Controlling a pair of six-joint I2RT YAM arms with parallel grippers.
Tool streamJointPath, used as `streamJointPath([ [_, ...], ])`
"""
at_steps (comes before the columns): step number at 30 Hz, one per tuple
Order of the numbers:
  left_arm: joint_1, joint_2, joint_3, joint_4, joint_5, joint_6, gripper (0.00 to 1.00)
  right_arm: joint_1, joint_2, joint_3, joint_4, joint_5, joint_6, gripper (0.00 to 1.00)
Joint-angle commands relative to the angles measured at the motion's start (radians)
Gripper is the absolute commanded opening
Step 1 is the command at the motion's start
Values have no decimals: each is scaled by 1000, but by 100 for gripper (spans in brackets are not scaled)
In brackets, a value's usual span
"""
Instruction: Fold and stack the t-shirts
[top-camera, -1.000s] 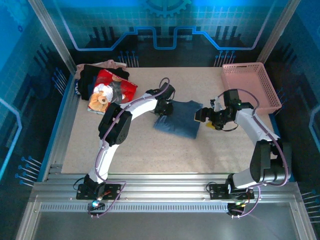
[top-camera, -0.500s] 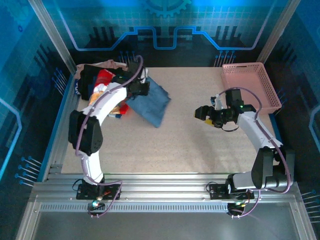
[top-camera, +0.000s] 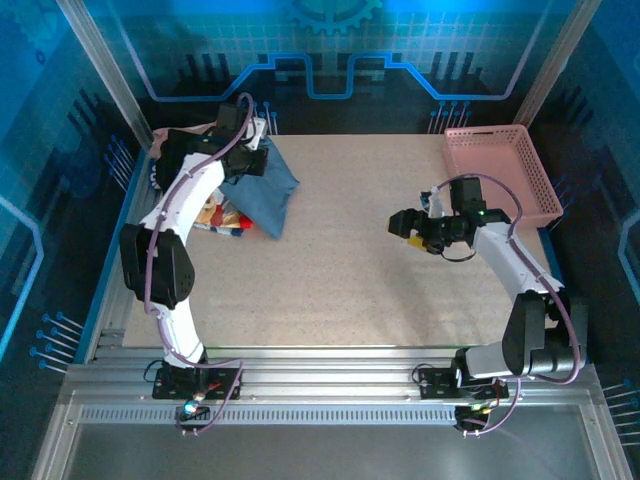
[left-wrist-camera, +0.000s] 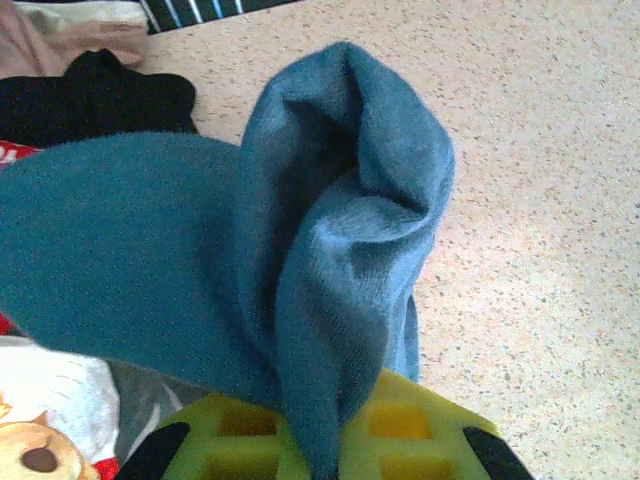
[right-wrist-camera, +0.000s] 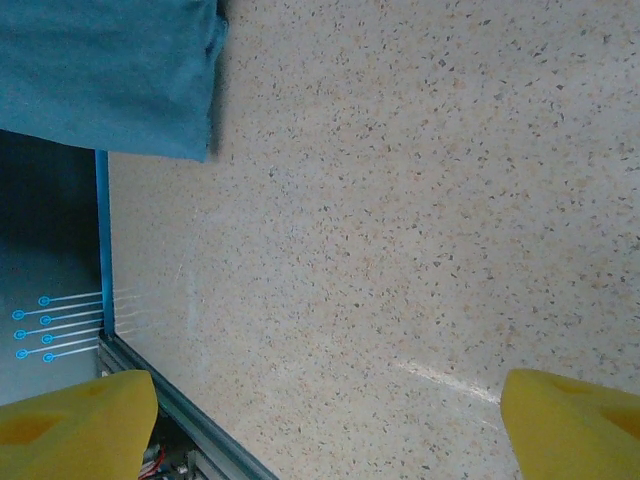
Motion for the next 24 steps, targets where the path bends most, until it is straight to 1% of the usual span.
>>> streamJointPath([
  [1, 42, -10, 40, -17, 48, 23, 0, 15, 17, 7, 11, -16, 9, 90],
  [5, 80, -18, 32, -15, 75, 24, 0, 31, 32, 14, 19, -18, 17, 91],
  [8, 118, -7, 24, -7, 94, 20, 0, 72, 67, 34, 41, -28, 38, 91],
  [13, 206, 25, 3, 24, 140, 26, 0, 234, 218, 128, 115, -40, 102, 91],
  [15, 249, 49, -19, 47, 180, 29, 0, 310, 324, 210, 127, -17, 130, 90],
  [17, 295, 83, -20, 69, 195, 20, 0, 377, 423, 306, 155, 5, 173, 90],
  [19, 366, 137, 17, 82, 277, -27, 0, 440, 539, 433, 168, 41, 233, 90],
  [20, 389, 156, 34, 98, 296, -42, 0, 468, 599, 507, 161, 65, 256, 90],
  [21, 410, 190, 66, 101, 326, -62, 0, 496, 677, 611, 134, 103, 289, 90],
  [24, 448, 296, 163, 74, 386, -96, 0, 527, 877, 830, 153, 111, 412, 90],
])
